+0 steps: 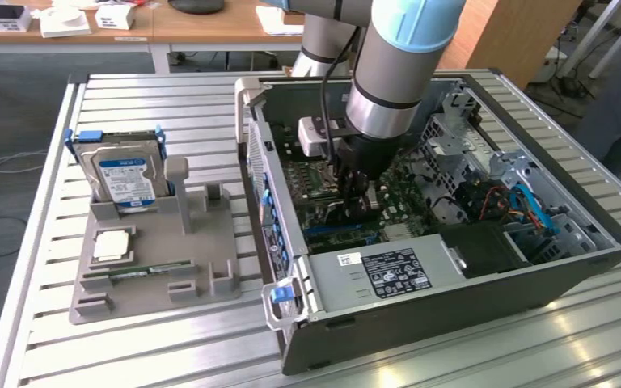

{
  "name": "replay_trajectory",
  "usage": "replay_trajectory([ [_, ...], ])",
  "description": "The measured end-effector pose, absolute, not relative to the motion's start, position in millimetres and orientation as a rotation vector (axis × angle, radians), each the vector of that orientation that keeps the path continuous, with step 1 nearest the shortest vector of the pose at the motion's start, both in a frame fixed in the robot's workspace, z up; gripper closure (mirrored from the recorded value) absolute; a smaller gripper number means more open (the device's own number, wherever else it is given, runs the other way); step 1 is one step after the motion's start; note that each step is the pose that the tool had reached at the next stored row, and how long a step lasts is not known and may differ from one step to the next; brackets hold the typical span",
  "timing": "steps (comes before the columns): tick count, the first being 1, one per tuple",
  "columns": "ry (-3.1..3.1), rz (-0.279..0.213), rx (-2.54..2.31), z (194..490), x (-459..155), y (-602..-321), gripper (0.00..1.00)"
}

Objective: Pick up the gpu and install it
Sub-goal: 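Insert the gpu into the slot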

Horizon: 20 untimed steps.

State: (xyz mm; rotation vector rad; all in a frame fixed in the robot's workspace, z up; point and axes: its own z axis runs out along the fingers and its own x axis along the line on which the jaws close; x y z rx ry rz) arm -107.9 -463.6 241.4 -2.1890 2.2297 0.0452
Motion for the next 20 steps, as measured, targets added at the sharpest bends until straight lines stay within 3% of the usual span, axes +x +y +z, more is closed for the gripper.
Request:
replay_trajectory([
  [8, 2.23, 0.045, -2.189, 243, -108, -464, 0.65],
  [20, 2.23, 0.045, -2.189, 270, -108, -464, 0.65],
])
